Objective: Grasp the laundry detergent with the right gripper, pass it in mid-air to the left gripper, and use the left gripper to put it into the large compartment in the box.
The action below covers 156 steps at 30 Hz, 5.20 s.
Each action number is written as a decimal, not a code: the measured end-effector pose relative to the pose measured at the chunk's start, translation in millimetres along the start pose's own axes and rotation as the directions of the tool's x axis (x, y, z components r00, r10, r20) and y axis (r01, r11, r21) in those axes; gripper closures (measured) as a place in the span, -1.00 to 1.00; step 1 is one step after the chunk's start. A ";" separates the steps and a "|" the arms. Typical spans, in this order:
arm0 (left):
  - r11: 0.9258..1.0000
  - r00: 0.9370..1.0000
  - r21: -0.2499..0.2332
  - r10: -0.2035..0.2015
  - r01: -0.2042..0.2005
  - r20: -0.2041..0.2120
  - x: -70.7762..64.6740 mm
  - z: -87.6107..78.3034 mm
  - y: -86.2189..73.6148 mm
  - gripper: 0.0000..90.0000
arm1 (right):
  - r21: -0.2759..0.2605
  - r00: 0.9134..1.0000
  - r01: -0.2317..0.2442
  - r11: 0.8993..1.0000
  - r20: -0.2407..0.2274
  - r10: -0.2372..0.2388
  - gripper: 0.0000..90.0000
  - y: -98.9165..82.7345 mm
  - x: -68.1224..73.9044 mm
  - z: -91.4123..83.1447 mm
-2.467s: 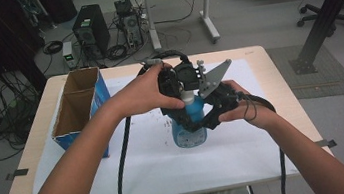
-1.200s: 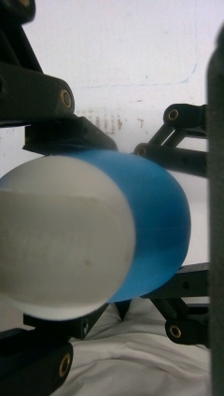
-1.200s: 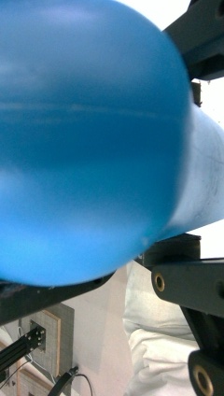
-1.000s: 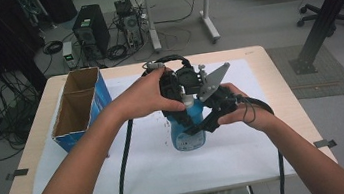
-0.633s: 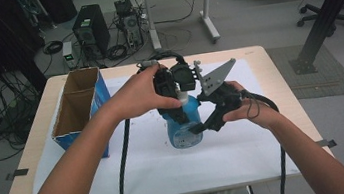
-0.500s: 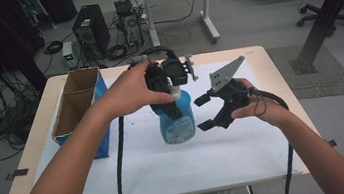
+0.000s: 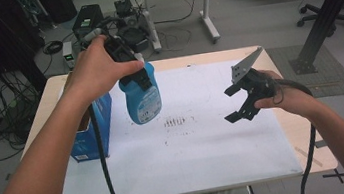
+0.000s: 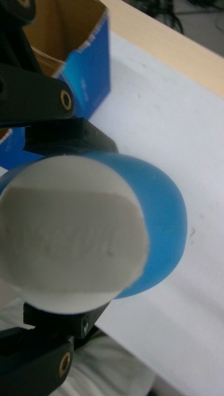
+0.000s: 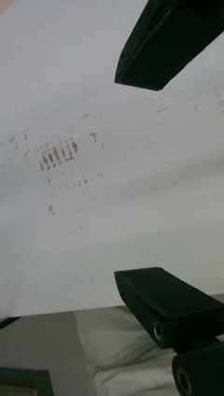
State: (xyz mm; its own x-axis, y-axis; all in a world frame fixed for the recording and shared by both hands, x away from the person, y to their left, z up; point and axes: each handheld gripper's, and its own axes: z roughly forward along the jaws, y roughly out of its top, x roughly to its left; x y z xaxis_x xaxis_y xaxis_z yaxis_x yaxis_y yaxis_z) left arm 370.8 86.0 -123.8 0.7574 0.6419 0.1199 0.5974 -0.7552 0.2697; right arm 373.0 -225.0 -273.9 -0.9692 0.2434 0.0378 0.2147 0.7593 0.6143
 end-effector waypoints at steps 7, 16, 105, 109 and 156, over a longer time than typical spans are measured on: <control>0.988 0.987 -0.016 -0.153 0.152 -0.052 22.0 -17.6 -6.5 -0.16 | 0.080 0.996 0.017 0.997 0.083 -0.023 -0.89 -4.4 -3.2 -18.5; 0.942 0.936 -0.037 -0.334 0.332 -0.106 48.1 -35.8 -18.7 -0.16 | 0.115 0.993 0.000 0.993 0.118 -0.013 -0.89 -14.5 -7.8 -42.5; 0.720 0.705 0.028 -0.670 0.693 -0.233 124.6 137.6 -144.5 -0.16 | 0.126 0.982 -0.114 0.985 0.162 0.093 -0.88 -63.0 -19.6 -46.2; 0.717 0.702 0.022 -0.675 0.697 -0.228 126.0 138.7 -145.3 -0.16 | 0.126 0.983 -0.111 0.986 0.162 0.090 -0.88 -62.7 -19.7 -45.3; 0.798 0.790 -0.151 -0.601 0.584 -0.120 73.1 28.4 -104.7 -0.66 | 0.100 0.979 -0.100 0.990 0.190 0.080 -0.87 -62.0 0.4 -64.6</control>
State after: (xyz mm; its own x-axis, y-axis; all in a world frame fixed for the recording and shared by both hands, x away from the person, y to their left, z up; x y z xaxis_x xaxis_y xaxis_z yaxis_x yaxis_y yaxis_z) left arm 371.1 208.2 -170.4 0.2075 0.9771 0.0477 0.8790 -0.2076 0.4292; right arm 351.5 -311.0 -261.0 -0.9085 0.4132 -0.0634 0.3214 0.7874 0.5260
